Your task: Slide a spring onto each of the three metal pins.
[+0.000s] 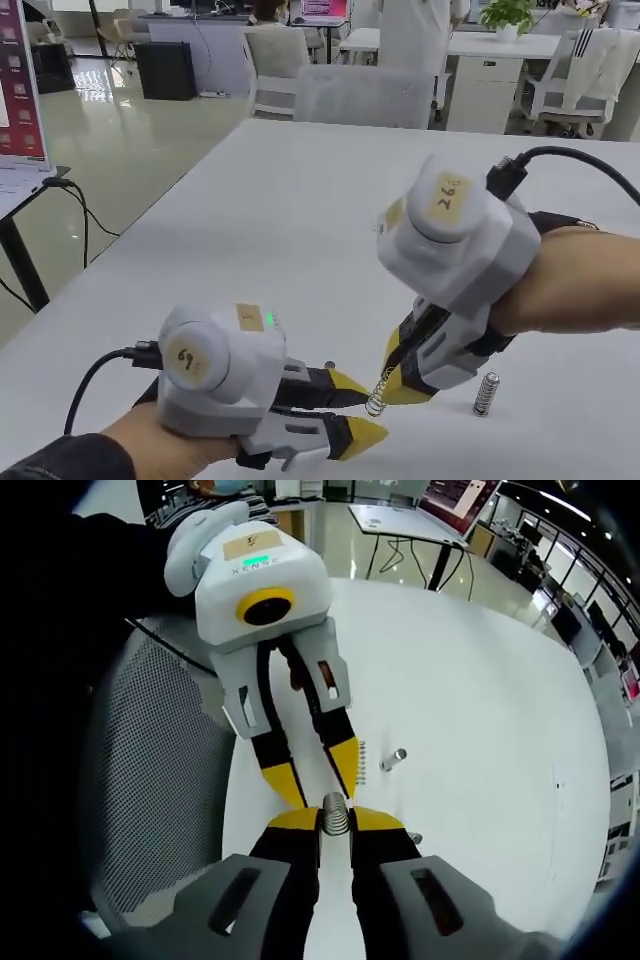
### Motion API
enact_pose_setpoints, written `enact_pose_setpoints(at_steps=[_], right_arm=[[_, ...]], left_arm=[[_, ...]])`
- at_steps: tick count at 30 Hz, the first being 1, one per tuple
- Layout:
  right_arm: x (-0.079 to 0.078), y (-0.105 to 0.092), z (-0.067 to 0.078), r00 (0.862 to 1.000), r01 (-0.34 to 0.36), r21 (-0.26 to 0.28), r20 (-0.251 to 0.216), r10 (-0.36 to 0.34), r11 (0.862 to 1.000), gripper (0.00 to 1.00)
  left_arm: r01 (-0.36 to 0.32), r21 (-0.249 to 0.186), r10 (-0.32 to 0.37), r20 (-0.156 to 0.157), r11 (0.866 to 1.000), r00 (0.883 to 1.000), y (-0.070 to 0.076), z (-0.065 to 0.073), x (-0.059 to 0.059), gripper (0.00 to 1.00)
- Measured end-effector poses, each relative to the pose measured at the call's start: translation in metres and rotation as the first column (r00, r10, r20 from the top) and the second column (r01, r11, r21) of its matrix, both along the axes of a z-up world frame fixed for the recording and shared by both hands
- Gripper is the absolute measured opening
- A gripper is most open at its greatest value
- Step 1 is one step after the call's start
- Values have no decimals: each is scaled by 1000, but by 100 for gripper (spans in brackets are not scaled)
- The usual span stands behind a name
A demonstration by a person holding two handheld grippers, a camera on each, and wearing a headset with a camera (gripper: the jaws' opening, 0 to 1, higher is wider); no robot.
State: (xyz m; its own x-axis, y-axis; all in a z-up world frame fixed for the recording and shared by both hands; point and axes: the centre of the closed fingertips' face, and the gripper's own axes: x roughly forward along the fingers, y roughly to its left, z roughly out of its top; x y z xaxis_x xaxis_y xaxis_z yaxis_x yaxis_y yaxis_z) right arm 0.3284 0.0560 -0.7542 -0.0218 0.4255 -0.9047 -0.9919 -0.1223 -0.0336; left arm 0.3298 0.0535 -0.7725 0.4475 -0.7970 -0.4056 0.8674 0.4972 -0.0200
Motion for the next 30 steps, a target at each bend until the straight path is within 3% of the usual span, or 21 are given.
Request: enact_pose_setpoints(at_steps=[9, 15, 23, 30], right_arm=[[11, -12, 3, 1000, 22, -14, 14, -22, 1000, 8], [20, -20, 2, 999, 41, -26, 28, -40, 999, 8], [39, -32, 5, 995, 80, -45, 63, -77, 996, 8], [64, -39, 3, 989, 113, -71, 104, -105, 991, 8]], left_arm=[[-6, 29, 6, 5, 1000, 1000, 15, 5, 0, 21], [-6, 55, 7, -8, 998, 1000, 33, -1, -5, 26], [-50, 11, 50, -30, 999, 998, 51, -4, -5, 33], [-68, 4, 68, -47, 998, 997, 62, -16, -6, 38]])
